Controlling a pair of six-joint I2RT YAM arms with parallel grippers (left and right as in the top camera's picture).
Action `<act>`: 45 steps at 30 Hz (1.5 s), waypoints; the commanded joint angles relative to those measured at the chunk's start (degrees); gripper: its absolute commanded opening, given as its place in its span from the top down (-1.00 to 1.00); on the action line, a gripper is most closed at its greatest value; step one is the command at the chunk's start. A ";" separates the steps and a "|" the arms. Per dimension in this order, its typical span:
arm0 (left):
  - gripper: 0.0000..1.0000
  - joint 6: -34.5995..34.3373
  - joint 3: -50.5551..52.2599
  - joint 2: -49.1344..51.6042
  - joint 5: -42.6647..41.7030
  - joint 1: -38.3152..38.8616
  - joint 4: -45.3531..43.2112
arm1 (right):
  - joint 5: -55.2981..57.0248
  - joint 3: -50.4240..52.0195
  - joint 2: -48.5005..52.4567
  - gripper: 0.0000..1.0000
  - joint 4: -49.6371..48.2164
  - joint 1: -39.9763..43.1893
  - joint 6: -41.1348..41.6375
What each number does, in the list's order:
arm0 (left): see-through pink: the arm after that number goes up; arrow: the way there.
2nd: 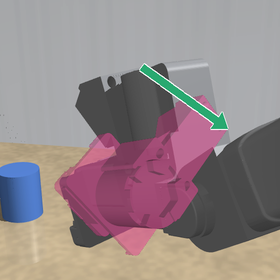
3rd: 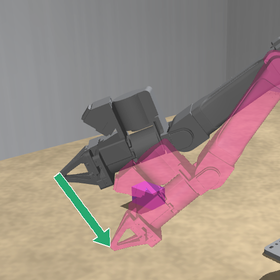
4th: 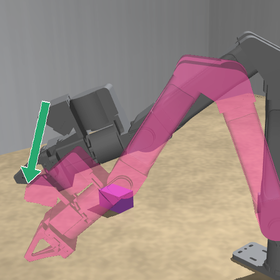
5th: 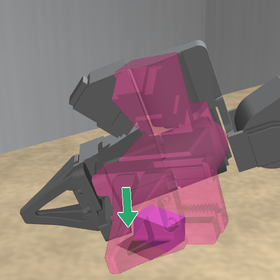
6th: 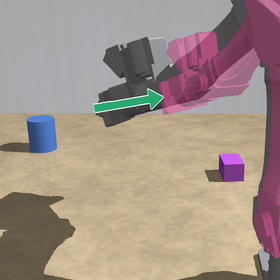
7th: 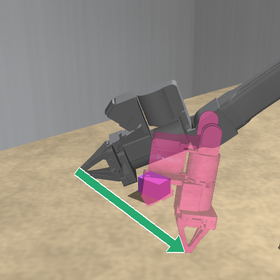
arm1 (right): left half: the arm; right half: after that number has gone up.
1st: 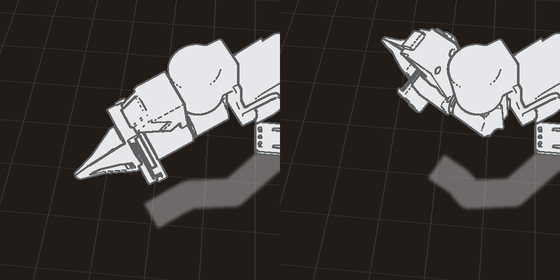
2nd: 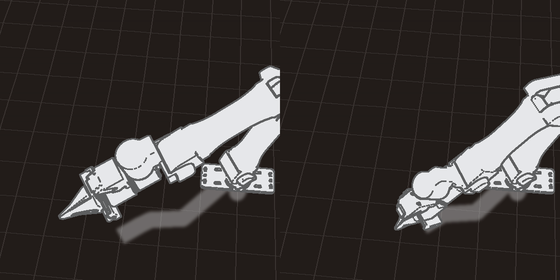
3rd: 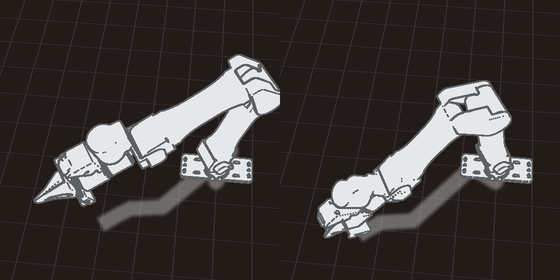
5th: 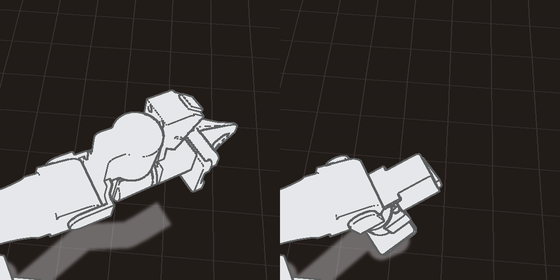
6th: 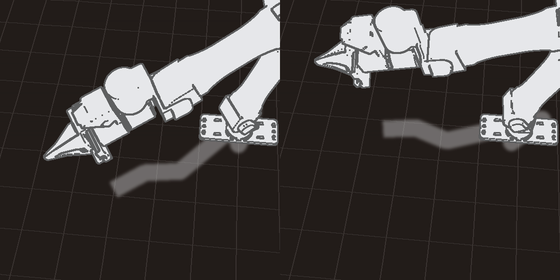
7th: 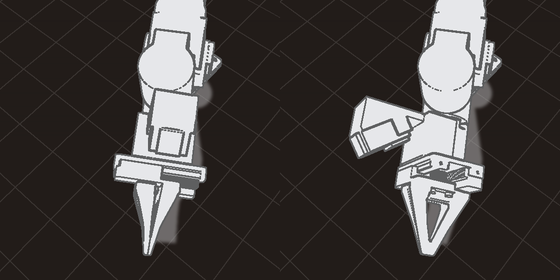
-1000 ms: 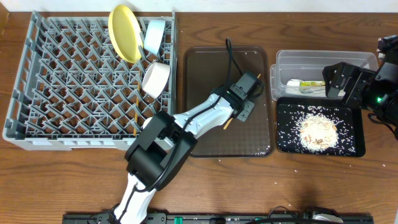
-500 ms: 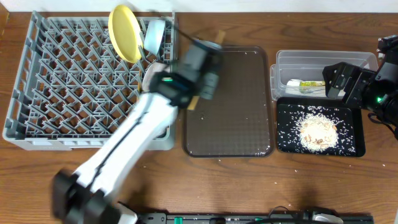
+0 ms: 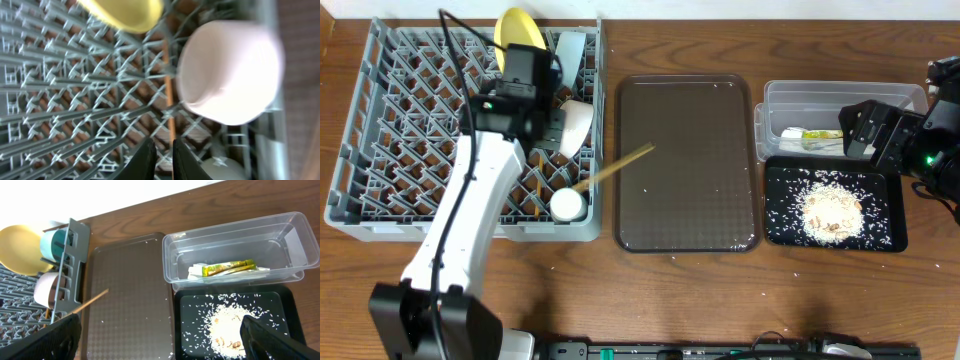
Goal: Sort waste into correct bins and load items into the dishwasher
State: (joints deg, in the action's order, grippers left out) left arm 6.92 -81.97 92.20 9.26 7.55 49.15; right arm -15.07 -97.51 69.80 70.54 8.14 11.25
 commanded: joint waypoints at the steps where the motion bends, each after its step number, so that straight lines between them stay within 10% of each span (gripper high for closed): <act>1: 0.70 0.92 0.55 0.55 0.04 -0.50 0.04 | 0.26 -0.15 -0.04 -0.98 0.00 0.48 -0.61; 10: 0.04 0.92 0.48 -0.57 -12.50 6.73 -2.58 | 0.26 -0.15 -0.04 -0.98 0.00 0.48 -0.61; 20: -0.04 -12.83 0.48 5.44 -16.74 22.99 -10.25 | 0.26 -0.15 -0.04 -0.99 0.00 0.48 -0.61; 45: -0.28 -11.52 0.48 27.98 -12.68 38.73 -26.47 | 0.26 -0.15 -0.04 -0.99 0.00 0.48 -0.61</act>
State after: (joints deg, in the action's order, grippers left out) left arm -5.50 -81.60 119.87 -5.15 46.46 22.90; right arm -14.96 -97.51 69.80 70.54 8.14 11.25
